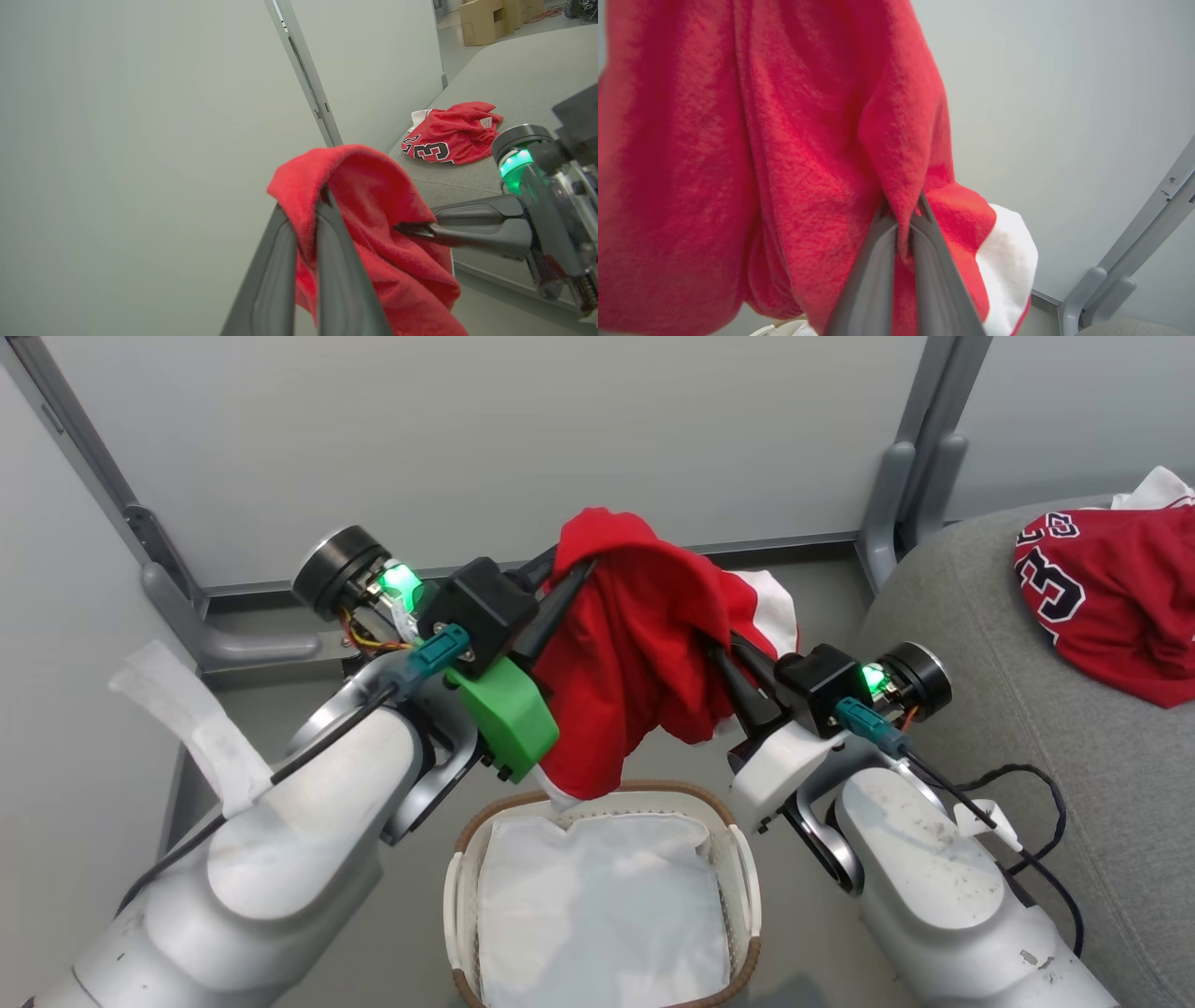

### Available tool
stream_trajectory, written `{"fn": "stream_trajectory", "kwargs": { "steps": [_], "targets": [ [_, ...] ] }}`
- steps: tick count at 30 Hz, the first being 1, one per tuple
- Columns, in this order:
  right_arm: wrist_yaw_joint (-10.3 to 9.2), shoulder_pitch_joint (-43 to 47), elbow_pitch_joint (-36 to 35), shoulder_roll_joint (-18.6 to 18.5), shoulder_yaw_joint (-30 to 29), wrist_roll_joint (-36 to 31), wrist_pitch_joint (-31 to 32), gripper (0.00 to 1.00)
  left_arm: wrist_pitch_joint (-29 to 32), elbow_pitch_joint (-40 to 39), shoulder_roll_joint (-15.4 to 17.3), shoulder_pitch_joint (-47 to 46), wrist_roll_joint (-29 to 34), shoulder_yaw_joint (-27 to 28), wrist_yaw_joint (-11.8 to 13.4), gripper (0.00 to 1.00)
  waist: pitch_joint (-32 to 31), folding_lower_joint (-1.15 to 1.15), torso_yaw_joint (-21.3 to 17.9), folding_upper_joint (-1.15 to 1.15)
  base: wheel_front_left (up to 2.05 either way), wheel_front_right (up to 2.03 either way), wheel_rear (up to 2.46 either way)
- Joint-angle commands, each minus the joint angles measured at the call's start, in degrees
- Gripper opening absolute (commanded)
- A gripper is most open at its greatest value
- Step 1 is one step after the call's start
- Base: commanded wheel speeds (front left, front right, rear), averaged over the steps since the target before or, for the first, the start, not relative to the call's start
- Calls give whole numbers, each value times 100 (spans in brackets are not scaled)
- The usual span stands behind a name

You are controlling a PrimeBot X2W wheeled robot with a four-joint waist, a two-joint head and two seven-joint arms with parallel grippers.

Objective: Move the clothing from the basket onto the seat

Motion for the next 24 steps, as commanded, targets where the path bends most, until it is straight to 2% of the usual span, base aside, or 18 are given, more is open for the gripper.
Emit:
{"fn": "stream_trajectory", "kwargs": {
  "steps": [1, 3, 4, 15, 24],
  "targets": [
    [-8, -66, 4, -22, -31, 43, -11, 0, -86, 69, 64, 155, -61, 49, 66, 15, 24, 0, -33, 0, 0, 0, 0],
    [-8, -95, 10, -22, -90, 66, -11, 0, -203, 138, 89, 305, -127, 100, 133, 80, 46, 0, -62, 0, 0, 0, 0],
    [-8, -116, 5, -22, -133, 64, -11, 0, -276, 192, 96, 396, -183, 137, 182, 100, 59, 0, -75, 0, 0, 0, 0],
    [-8, -134, -96, -20, -760, -255, -11, 0, -1155, 740, -158, 1496, -595, 245, 461, 100, 159, 0, -190, 0, 0, 0, 0],
    [-8, -98, -229, -20, -1265, -543, -11, 0, -1432, 1070, -367, 1947, -650, 142, 400, 100, 270, 0, -437, 0, 0, 0, 0]
  ]
}}
